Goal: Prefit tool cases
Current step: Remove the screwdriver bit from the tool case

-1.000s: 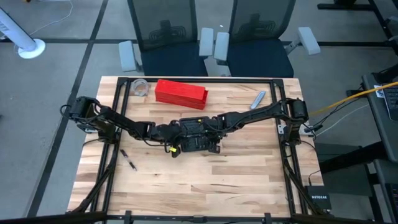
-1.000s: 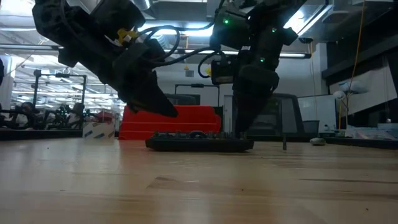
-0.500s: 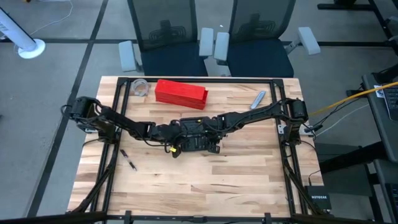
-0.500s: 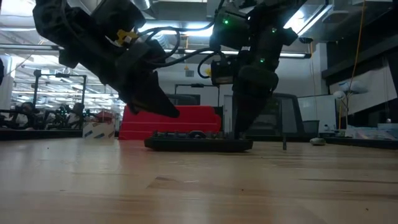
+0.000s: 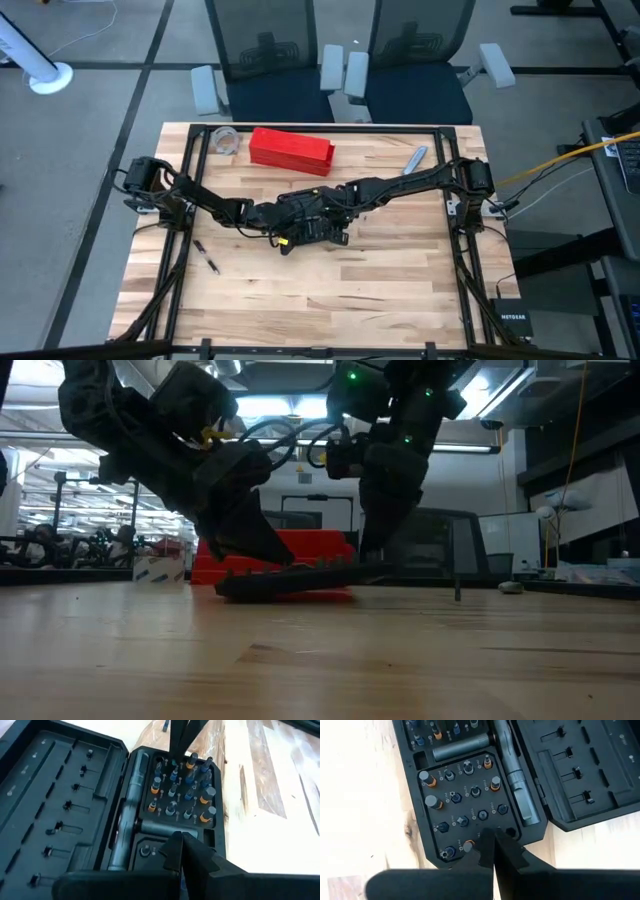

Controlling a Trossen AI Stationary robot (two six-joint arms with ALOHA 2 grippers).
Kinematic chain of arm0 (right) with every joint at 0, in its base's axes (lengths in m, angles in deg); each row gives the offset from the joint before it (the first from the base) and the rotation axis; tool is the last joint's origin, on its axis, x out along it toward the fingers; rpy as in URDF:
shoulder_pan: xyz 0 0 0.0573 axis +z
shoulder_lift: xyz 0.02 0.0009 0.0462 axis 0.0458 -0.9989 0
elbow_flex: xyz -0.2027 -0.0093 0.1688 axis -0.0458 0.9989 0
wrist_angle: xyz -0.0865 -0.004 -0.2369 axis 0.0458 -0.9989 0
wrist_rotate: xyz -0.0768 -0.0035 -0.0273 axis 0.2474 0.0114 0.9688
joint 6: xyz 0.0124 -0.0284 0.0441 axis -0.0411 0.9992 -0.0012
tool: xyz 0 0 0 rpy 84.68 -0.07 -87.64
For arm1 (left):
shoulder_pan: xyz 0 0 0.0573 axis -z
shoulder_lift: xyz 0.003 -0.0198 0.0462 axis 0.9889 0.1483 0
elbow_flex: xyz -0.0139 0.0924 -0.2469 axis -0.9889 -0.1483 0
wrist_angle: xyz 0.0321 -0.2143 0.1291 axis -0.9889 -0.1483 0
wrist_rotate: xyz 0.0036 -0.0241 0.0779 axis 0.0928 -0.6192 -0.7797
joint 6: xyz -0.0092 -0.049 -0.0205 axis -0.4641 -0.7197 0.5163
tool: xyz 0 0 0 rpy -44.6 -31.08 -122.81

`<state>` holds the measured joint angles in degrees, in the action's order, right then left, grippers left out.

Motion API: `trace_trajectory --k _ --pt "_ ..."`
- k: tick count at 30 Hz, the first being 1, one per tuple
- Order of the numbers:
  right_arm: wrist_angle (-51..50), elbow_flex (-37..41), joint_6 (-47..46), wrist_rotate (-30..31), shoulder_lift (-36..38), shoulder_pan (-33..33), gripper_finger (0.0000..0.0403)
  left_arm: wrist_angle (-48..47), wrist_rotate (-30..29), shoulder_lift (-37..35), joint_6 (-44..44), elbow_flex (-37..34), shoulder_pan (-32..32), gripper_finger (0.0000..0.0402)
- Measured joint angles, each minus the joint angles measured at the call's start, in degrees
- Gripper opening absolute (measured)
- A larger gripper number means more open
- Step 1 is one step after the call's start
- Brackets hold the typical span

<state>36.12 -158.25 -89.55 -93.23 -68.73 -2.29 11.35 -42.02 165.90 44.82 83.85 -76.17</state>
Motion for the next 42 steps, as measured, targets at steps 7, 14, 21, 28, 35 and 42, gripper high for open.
trace_trajectory --k 7,14,21,28,35,42 --pt "1.14 -0.01 -1.83 -1.99 0.07 -0.42 0.0 0.17 -0.02 0.0 2.98 0.0 -0.27 0.0" --pt "2.55 -0.04 -4.79 -1.46 0.11 -0.9 0.0 0.12 -0.04 0.0 2.12 0.0 -0.92 0.0" --pt "-7.86 0.01 -4.27 3.26 1.41 -1.16 0.0 0.05 -0.04 0.0 2.1 0.0 -0.1 0.0" --pt "-9.35 6.62 -6.15 6.58 7.67 -4.48 0.0 -0.45 -0.04 0.02 2.1 0.0 -0.03 0.0" --pt "-6.02 19.0 -13.08 4.74 16.31 -8.48 0.0 -1.02 -0.02 0.02 2.12 0.0 0.0 0.0" --pt "-0.03 23.44 -17.85 1.96 17.13 -6.27 0.0 -1.25 -0.02 0.02 2.1 -0.02 -0.15 0.0"
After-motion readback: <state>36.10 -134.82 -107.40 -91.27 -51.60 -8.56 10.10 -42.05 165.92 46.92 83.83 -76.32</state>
